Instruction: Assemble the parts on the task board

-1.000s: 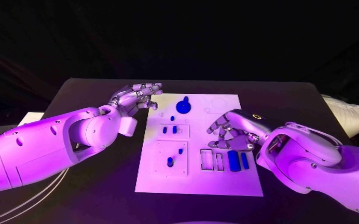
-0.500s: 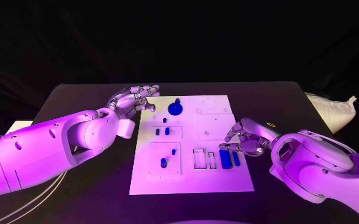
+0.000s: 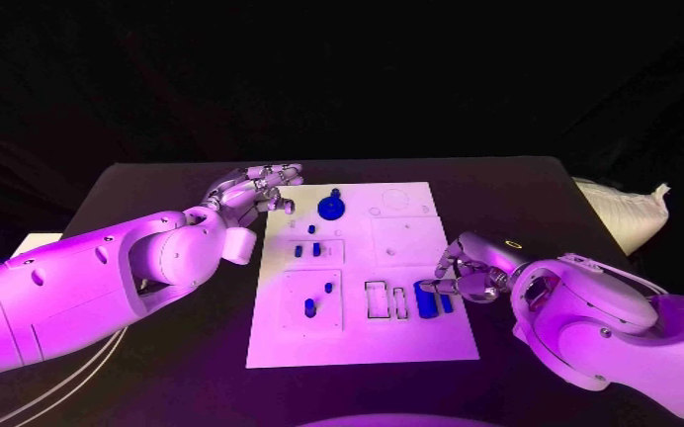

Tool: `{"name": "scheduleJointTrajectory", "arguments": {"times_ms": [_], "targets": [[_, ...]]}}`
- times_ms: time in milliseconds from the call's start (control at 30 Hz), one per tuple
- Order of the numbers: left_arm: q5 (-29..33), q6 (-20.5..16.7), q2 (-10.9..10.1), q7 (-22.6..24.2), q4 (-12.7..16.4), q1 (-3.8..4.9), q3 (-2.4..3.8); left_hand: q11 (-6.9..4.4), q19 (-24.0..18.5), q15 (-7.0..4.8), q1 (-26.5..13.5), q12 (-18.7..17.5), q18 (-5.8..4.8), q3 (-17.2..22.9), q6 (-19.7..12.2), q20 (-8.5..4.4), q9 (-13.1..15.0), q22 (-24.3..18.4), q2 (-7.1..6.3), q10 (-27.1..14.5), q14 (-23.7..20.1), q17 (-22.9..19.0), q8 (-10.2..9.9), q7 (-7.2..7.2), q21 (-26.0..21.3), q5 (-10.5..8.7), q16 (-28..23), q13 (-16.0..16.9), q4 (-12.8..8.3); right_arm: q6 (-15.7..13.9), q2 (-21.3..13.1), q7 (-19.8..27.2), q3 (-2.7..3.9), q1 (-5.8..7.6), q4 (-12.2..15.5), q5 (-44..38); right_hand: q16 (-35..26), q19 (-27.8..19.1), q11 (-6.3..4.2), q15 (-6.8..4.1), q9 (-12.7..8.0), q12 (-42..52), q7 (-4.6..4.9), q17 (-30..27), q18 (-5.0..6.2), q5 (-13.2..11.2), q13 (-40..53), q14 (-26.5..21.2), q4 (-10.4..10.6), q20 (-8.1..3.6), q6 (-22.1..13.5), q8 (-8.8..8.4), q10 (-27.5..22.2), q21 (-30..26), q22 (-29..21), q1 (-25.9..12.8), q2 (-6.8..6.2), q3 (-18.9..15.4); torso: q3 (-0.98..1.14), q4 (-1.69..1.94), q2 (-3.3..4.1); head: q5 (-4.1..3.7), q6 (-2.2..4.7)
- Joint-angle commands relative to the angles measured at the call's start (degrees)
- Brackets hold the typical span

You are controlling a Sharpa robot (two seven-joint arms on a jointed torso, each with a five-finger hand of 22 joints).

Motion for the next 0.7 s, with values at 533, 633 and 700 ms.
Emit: {"name": "scheduleJointTrajectory", "arguments": {"times_ms": [533, 633, 700], "targets": [[0.1, 1.3, 0.0, 0.2, 0.0, -0.39, 0.0, 0.01, 0.5, 0.0, 0.3, 0.3, 1.05, -0.3, -0.4, -0.06, 0.0, 0.0, 0.36, -0.3, -0.3, -0.1, 0.2, 0.07, -0.2, 0.29, 0.3, 0.1, 0.0, 4.5, 3.6, -3.0, -0.1, -2.38, -3.2, -5.4, 0.2, 2.6, -0.14, -0.04, 0.6, -0.1, 0.06, 2.1, -0.43, 0.5, 2.5, 3.6, -0.2, -0.02, -0.9, 1.04, -0.3, 0.2, 11.0, 0.2, 0.19, -0.5, -0.05, 0.17, -0.2, 0.49, -0.48], [0.1, 1.3, -0.1, 0.2, 0.1, -0.4, 0.0, 0.01, 0.5, 0.0, 0.3, 0.3, 1.05, -0.3, -0.4, -0.06, 0.0, 0.0, 0.36, -0.3, -0.3, -0.1, 0.2, 0.07, -0.2, 0.29, 0.3, 0.1, 0.0, 4.8, 3.8, -3.5, -0.1, -2.59, -3.5, -6.4, 0.2, 2.6, -0.17, -0.06, 0.8, 0.0, 0.01, 2.0, -0.41, 0.8, 2.7, 3.6, -0.2, -0.02, -0.9, 1.32, -0.3, 0.1, 11.0, 0.3, 0.23, -0.5, 0.0, 0.19, -0.2, 0.56, -0.64], [0.1, 1.3, -0.2, 0.2, 0.1, -0.41, 0.0, 0.01, 0.5, 0.0, 0.3, 0.3, 1.05, -0.3, -0.4, -0.06, 0.0, 0.0, 0.36, -0.3, -0.3, -0.1, 0.2, 0.07, -0.2, 0.29, 0.3, 0.1, 0.0, 5.0, 3.9, -3.7, -0.1, -2.68, -3.5, -7.1, 0.2, 2.6, -0.18, -0.07, 0.9, 0.0, -0.02, 2.0, -0.41, 0.8, 2.8, 3.6, -0.2, -0.03, -0.9, 1.43, -0.3, 0.1, 11.0, 0.3, 0.22, -0.6, 0.01, 0.19, -0.19, 0.51, -0.69]]}}
